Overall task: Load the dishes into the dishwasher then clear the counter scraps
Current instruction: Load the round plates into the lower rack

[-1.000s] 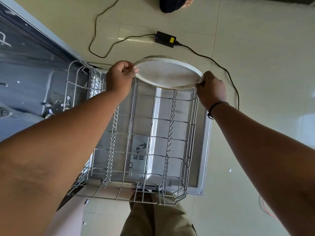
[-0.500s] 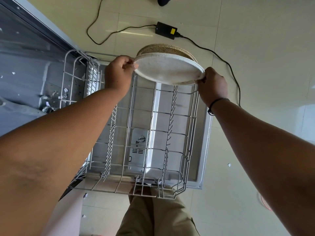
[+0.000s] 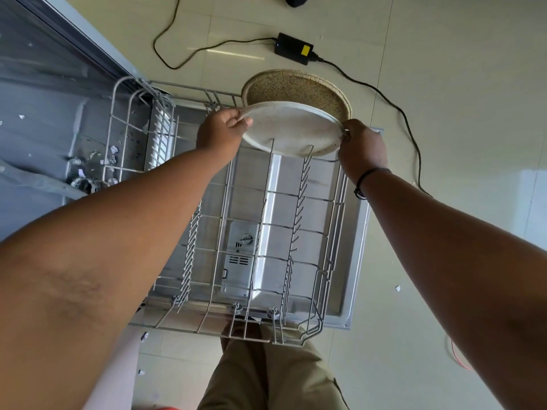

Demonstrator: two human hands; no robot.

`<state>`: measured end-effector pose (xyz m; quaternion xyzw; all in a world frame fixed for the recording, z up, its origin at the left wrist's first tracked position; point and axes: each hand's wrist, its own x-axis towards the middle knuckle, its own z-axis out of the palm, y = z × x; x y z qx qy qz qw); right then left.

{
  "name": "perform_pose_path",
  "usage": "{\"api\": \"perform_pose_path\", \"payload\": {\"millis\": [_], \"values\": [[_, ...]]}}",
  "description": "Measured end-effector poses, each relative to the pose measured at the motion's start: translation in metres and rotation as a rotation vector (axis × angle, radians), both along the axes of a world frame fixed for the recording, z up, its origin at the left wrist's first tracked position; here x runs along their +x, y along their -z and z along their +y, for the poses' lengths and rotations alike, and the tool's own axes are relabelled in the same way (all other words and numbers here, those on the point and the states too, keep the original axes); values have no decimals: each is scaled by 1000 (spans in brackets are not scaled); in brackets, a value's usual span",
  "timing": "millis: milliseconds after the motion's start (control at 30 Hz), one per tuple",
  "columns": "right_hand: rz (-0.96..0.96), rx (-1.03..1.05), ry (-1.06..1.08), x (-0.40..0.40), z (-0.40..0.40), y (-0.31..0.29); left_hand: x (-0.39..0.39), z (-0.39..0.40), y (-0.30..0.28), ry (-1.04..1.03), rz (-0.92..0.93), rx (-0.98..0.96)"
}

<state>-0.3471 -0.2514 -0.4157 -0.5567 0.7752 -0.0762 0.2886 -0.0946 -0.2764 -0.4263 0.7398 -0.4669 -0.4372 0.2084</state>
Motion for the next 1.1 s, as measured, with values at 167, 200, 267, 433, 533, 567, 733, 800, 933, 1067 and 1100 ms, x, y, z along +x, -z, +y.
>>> {"api": "perform_pose_path", "payload": {"millis": [167,200,267,433,533,567,733,800,933,1067,1100], "values": [[-85,-59,46,1,-3,-16,-3,2,-13,147,-22,17],[-86,-79,39,1,-3,-20,-4,3,-17,180,-42,18],[-79,-98,7,3,0,-28,-5,8,-29,252,-78,18],[-53,-16,-166,12,26,-50,0,54,-74,328,-128,49],[14,108,-310,24,55,-68,9,112,-110,294,-130,94],[34,174,-365,30,66,-77,14,134,-127,269,-114,93],[214,420,-718,61,120,-133,41,240,-205,277,-277,69],[254,399,-832,77,138,-158,53,273,-226,280,-375,72],[336,258,-1160,131,174,-216,78,343,-261,176,-506,84],[380,104,-1470,197,221,-272,99,428,-287,-5,-533,111],[401,65,-1539,216,239,-289,104,455,-297,-68,-527,96]]}}
